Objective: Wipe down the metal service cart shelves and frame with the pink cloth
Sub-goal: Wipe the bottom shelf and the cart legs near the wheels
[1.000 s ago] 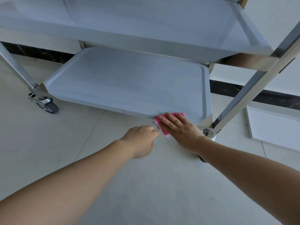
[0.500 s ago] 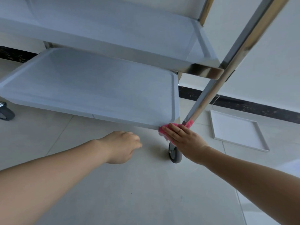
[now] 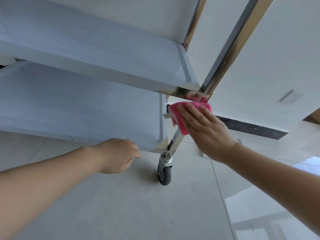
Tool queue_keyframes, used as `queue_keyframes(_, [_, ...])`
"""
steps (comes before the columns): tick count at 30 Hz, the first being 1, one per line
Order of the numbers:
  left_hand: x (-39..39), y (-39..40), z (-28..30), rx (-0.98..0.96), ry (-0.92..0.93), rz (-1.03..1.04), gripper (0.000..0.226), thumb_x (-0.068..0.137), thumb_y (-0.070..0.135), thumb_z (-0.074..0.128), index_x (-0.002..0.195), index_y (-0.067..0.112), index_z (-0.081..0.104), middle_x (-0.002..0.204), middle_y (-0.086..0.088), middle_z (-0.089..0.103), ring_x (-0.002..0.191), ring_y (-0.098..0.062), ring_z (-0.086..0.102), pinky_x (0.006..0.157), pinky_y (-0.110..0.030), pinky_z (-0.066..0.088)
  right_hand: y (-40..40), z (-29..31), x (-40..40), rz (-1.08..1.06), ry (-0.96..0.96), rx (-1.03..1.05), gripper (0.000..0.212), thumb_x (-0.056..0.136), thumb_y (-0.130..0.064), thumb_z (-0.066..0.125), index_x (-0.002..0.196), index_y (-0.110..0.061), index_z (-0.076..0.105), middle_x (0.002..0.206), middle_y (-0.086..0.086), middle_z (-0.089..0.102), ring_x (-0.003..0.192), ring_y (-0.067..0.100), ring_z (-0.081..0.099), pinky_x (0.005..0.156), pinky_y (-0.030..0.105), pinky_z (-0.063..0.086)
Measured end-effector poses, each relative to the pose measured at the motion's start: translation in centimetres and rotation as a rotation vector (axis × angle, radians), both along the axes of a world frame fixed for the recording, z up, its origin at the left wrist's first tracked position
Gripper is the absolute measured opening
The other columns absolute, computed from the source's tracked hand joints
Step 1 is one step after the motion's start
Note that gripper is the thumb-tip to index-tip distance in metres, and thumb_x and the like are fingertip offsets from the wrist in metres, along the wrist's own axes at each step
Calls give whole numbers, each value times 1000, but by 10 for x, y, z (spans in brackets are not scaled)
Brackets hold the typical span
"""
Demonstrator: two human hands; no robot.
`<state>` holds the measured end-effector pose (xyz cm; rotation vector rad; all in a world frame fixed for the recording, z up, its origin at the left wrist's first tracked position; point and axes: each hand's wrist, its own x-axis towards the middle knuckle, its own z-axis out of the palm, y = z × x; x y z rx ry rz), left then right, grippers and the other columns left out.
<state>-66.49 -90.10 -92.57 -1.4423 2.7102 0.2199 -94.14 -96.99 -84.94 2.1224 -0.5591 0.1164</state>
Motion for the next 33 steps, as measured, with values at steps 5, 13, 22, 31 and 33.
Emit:
queue_keyframes(5, [5, 3, -3, 18, -18, -6, 28, 91, 23, 31, 107, 22, 54, 111, 9, 57, 106, -16, 48, 87, -37, 44, -16, -15, 7, -186, 273, -67, 52, 91, -17, 22, 136, 2, 40, 142, 18, 42, 134, 37, 33, 117, 47, 11])
queue_keyframes(13, [24, 10, -3, 9, 19, 42, 36, 91, 23, 34, 122, 28, 52, 125, 7, 55, 117, -18, 48, 94, -35, 43, 2, -72, 31, -245, 485, 17, 49, 89, -18, 21, 122, 6, 49, 126, 24, 52, 120, 46, 43, 110, 55, 26])
queue_keyframes(22, [32, 18, -3, 31, 7, 41, 36, 91, 21, 34, 122, 26, 52, 126, 6, 54, 117, -18, 47, 94, -36, 42, -1, -88, 42, -237, 581, 66, 40, 87, -11, 28, 112, 5, 54, 114, 23, 56, 107, 43, 49, 101, 55, 35])
queue_keyframes(31, [-5, 5, 48, -116, 276, 56, 35, 90, 24, 43, 125, 28, 50, 126, 7, 52, 112, -18, 51, 87, -35, 46, -1, 10, 15, 1, 179, 264, 37, 88, -8, 35, 116, -5, 59, 115, 11, 62, 111, 33, 54, 112, 45, 29])
queue_keyframes(33, [-14, 5, 64, -165, 444, 75, 39, 88, 31, 52, 126, 27, 48, 127, 9, 50, 109, -15, 52, 87, -33, 46, 7, 30, 17, 111, 19, 438, 32, 83, -6, 54, 114, -11, 63, 113, 6, 65, 107, 28, 57, 106, 42, 36])
